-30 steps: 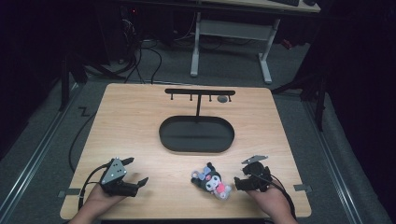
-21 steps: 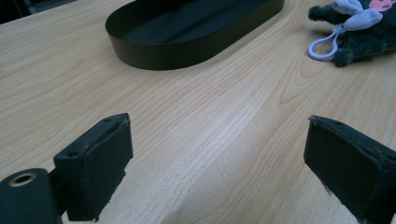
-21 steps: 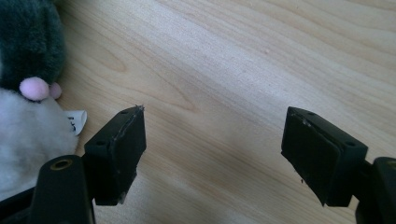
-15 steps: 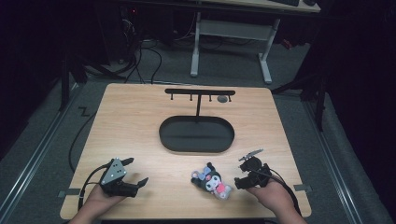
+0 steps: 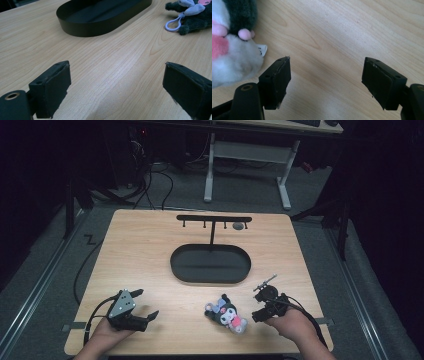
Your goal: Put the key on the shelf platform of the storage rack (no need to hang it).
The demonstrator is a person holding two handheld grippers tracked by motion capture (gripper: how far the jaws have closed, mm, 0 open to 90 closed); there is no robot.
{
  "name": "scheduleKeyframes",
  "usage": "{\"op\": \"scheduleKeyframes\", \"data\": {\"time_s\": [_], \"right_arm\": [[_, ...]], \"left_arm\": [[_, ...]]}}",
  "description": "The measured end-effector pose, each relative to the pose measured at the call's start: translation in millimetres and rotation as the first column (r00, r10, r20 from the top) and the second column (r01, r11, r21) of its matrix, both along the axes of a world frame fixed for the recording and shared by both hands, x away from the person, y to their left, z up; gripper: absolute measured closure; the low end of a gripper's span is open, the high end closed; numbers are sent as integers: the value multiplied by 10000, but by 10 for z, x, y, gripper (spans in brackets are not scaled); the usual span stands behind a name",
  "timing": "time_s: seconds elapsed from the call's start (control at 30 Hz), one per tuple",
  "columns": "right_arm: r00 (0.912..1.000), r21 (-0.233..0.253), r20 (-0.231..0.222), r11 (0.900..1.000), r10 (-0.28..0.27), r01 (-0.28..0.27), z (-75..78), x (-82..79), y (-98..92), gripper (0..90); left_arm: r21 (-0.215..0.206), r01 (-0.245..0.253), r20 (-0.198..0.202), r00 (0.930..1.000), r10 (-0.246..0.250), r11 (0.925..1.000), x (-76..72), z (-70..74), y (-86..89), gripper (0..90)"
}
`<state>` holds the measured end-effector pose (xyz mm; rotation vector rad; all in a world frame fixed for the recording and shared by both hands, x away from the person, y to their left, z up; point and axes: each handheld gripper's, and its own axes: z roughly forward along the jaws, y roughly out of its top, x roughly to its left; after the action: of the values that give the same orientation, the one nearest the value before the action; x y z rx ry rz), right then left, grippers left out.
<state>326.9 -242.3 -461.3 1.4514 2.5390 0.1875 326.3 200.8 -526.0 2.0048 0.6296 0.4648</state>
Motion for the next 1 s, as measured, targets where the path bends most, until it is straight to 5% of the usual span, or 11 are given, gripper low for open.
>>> {"op": "scheduleKeyframes", "data": {"time_s": [0.3, 0.63, 0.73, 1.0], "right_arm": [[9997, -105, -192, 9999, 126, -129, 78, -5, 62, 231], [9952, 776, 781, 9949, 584, -645, 333, -105, 313, 227], [9939, 1198, 679, 9883, 864, -941, 324, -158, 441, 222], [9894, 1266, 663, 9825, 1290, -1366, 238, -217, 610, 215]], "left_arm": [[-35, 35, -21, 10000, -35, 10000, 4, 0, 0, 88], [-14, 53, -33, 10000, -53, 10000, 4, -1, -5, 88], [-5, 60, -28, 10000, -60, 10000, 3, -1, -6, 88], [-20, 80, -43, 10000, -80, 10000, 4, 0, -4, 88]]}}
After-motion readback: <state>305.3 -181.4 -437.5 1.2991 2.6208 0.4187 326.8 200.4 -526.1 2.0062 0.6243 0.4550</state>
